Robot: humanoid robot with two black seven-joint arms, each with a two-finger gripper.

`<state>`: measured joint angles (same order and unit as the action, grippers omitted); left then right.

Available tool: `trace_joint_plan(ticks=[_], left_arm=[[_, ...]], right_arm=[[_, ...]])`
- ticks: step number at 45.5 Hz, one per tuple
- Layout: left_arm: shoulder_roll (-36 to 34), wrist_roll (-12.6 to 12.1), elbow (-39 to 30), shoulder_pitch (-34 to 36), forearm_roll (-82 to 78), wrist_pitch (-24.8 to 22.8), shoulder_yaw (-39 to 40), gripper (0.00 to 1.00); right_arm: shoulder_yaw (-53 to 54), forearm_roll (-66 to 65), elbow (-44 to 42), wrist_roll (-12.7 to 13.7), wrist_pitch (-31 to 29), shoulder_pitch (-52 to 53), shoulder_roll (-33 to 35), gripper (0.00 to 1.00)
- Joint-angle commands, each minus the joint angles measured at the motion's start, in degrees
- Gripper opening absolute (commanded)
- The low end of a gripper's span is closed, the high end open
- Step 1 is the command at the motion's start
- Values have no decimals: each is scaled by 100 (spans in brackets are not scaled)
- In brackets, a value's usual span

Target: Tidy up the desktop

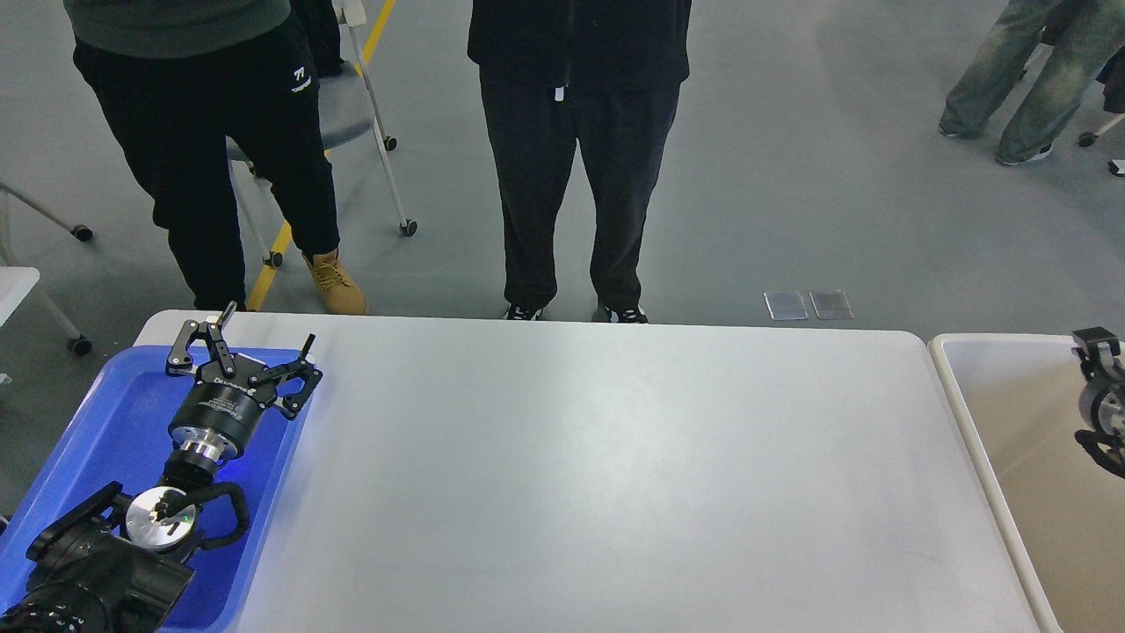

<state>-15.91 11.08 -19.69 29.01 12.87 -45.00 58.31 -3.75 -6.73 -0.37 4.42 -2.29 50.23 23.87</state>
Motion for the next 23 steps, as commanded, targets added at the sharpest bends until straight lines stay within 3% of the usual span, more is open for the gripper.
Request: trace_joint_plan(ticks=[1, 6, 15, 19, 23], left_arm=[[0, 0, 0, 0, -4, 0, -4, 100], [0, 0, 0, 0, 5, 0, -4, 100], [0, 0, 0, 0, 5, 0, 5, 100], [0, 0, 0, 0, -4, 0, -4, 100], [0, 0, 0, 8, -4, 0, -4, 100]], right_arm=[[-740, -30, 10, -2, -1404, 838, 513, 100], [-1249, -30, 37, -11, -2055, 1366, 707, 100], [-2322, -30, 537, -11, -2574, 2297, 944, 100], [-2638, -47, 1344, -11, -2645, 2815, 1312, 100], [-2823, -380, 2749, -2, -2575, 3632, 1813, 100]])
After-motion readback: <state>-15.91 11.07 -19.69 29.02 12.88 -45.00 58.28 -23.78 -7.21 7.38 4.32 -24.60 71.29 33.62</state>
